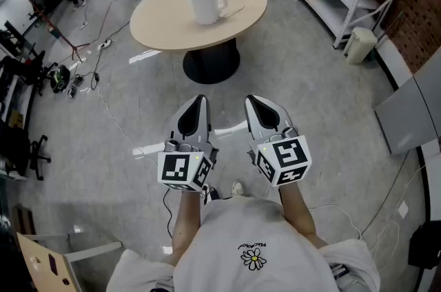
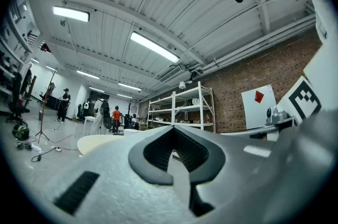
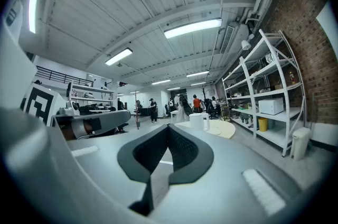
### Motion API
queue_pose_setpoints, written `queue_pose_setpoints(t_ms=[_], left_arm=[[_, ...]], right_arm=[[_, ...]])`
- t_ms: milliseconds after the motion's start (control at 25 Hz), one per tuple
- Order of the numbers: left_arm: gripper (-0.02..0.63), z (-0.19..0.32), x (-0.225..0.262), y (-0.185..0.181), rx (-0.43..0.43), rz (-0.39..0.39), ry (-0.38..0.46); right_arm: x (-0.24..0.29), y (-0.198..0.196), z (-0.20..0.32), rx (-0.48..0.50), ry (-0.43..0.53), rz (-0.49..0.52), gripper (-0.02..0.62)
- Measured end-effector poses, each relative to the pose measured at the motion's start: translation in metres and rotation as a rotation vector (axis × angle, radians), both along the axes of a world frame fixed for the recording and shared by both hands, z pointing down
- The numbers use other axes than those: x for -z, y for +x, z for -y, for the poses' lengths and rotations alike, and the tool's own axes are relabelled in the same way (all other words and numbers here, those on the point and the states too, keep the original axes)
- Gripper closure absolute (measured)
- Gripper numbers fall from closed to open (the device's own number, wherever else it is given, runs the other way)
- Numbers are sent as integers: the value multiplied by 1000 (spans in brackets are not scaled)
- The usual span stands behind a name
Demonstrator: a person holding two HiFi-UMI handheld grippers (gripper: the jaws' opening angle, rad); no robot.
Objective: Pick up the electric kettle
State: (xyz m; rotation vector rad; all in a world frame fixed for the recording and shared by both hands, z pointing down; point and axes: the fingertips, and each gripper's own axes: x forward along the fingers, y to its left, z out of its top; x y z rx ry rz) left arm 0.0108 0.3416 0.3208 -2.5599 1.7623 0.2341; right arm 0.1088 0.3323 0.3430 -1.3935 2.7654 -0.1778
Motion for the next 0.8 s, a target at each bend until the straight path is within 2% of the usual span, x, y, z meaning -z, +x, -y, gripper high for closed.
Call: queue_pose_setpoints(t_ms=[400, 600, 800], left_arm=[[606, 17, -6, -14, -15, -28, -5], [606, 21, -18, -23, -16, -53, -25], [606, 34, -31, -46, 7, -87, -36]], right_arm=[[-3, -6, 15, -28, -1, -25, 591], [-2, -15, 19, -5, 21, -17, 591], [-6, -28, 49, 5, -6, 11, 591]])
